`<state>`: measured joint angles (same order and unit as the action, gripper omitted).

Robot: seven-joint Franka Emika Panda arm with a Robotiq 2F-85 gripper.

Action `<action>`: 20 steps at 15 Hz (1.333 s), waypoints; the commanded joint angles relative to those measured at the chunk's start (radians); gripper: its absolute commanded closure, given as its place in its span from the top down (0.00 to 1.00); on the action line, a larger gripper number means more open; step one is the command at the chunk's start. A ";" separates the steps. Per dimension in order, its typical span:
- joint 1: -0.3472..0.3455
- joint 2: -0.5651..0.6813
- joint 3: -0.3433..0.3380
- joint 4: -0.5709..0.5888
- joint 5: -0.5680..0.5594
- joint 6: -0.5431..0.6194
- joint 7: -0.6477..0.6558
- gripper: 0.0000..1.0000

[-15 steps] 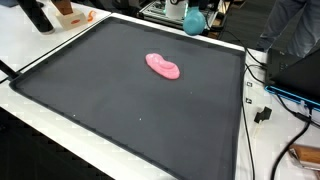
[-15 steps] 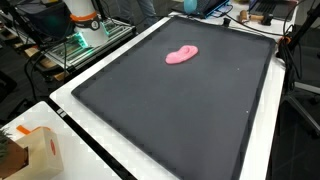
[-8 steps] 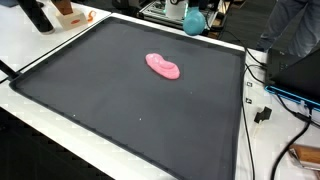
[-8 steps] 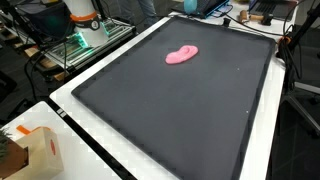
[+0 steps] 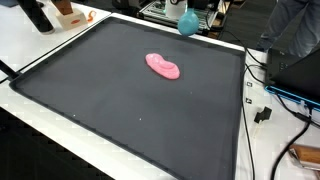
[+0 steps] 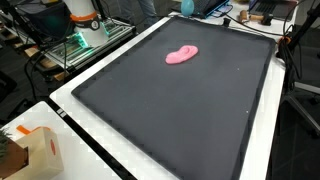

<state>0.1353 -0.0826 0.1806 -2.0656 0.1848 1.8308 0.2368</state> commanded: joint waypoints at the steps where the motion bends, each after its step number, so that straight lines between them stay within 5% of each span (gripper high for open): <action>1: 0.023 0.093 0.026 0.126 -0.124 -0.121 0.147 0.35; 9: 0.128 0.329 0.030 0.386 -0.323 -0.363 0.456 0.35; 20: 0.258 0.538 -0.034 0.548 -0.488 -0.423 0.823 0.35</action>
<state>0.3549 0.4105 0.1746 -1.5663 -0.2604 1.4444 0.9845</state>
